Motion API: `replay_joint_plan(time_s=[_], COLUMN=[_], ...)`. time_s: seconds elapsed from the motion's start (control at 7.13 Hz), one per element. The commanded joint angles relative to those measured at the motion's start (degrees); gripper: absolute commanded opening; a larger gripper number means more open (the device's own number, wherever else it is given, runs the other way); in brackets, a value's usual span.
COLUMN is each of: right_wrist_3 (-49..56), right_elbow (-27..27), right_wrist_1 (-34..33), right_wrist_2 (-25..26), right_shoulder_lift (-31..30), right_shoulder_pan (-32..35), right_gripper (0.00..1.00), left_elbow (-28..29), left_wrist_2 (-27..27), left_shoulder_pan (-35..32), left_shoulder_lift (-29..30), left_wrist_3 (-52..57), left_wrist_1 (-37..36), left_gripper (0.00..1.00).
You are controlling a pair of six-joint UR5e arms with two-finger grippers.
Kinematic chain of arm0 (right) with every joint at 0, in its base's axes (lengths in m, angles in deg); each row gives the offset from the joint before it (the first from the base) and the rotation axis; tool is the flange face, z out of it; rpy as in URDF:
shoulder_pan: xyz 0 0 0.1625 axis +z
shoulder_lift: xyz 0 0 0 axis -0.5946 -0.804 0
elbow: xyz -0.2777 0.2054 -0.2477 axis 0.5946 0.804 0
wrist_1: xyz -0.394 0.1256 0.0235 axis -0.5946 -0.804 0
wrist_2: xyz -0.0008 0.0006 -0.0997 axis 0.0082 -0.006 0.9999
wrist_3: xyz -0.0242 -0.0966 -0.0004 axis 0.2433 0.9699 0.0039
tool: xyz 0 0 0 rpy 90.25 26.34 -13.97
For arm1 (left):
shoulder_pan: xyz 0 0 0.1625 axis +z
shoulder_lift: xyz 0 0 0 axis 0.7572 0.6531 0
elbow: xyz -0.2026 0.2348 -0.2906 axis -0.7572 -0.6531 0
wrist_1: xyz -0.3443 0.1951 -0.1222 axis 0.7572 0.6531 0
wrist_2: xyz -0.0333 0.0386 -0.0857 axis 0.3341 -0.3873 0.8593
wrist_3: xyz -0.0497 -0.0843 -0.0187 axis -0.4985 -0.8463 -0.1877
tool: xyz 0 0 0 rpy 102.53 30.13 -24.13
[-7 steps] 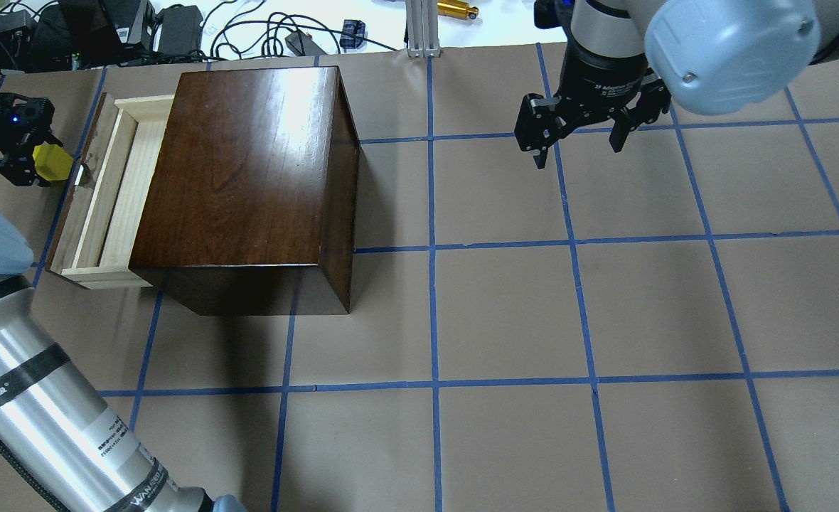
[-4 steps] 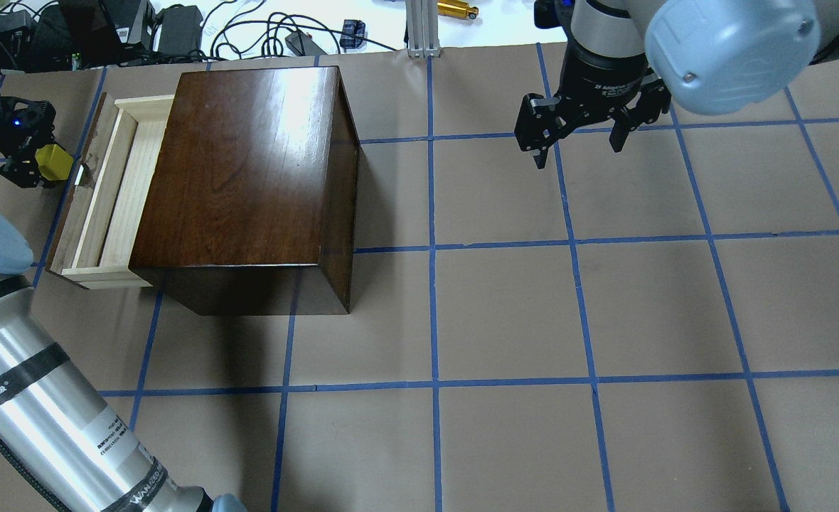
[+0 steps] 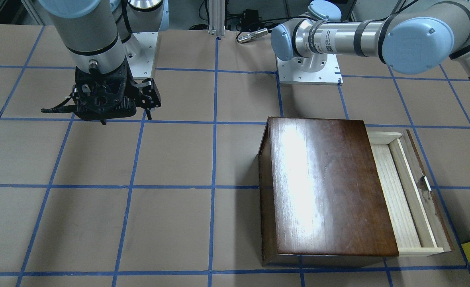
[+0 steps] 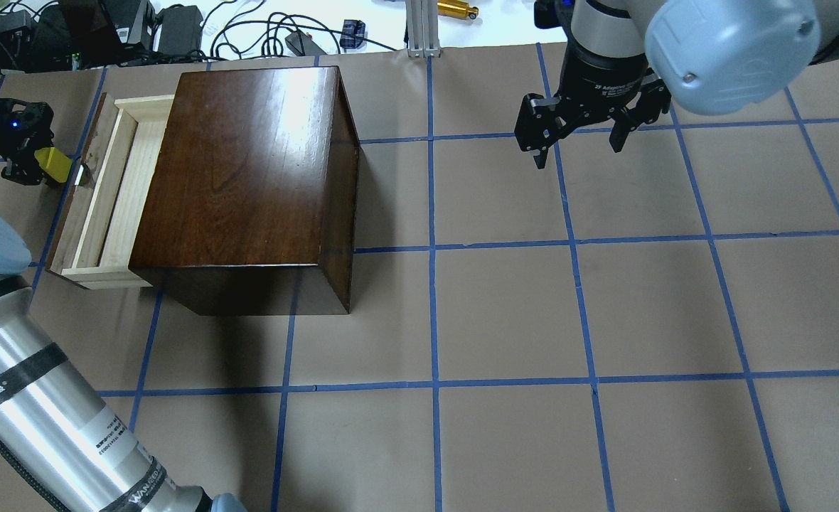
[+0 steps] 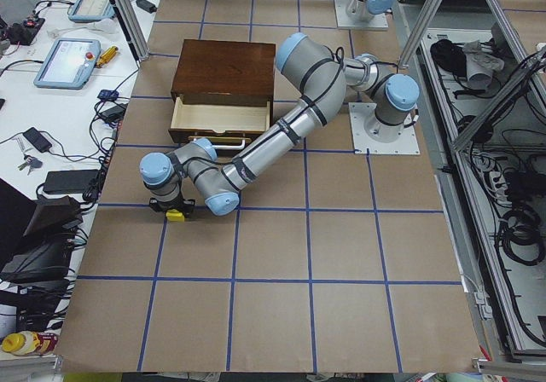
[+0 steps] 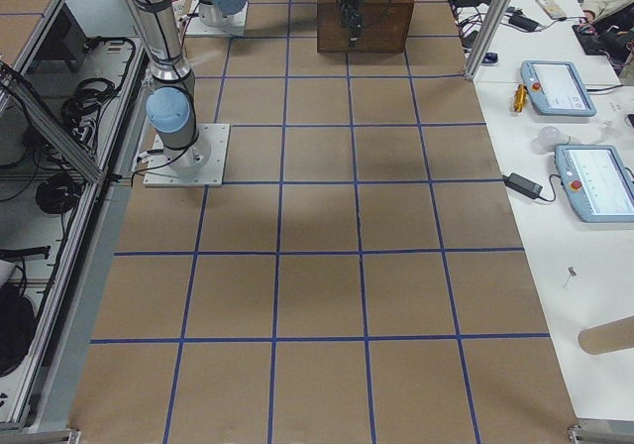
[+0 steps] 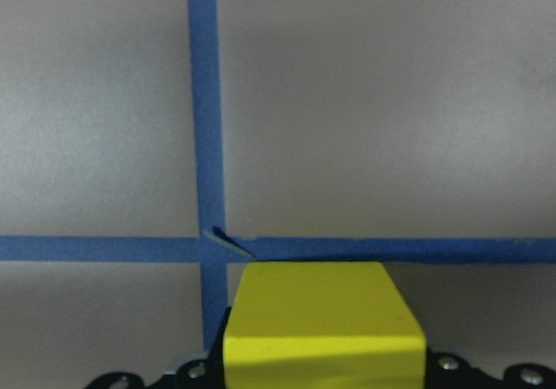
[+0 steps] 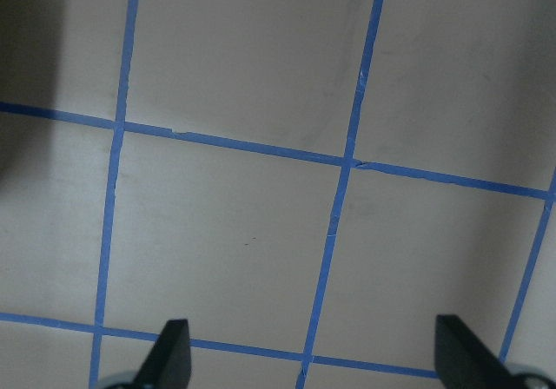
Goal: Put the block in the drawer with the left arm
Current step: 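Lift the yellow cube with the left gripper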
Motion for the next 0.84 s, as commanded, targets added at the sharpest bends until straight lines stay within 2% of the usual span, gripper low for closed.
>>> replay_joint_plan(time_s=[0.0,0.7], right_wrist_3=[-0.03,0.06], right_elbow=[0.00,0.00], right_wrist_1=[0.00,0.00], right_wrist_2=[0.00,0.00], right_shoulder_lift=[0.00,0.00], right_shoulder_pan=[0.00,0.00], right_gripper=[1.00,1.00], left_elbow=[-0.01,-0.01], left_wrist_2=[-0.08,0.01], left_shoulder_pan=[-0.02,-0.02], left_shoulder_lift=[-0.11,-0.11], left_wrist_3=[0.00,0.00], left_wrist_1=[-0.28,-0.28], left_gripper=[0.12,0.10])
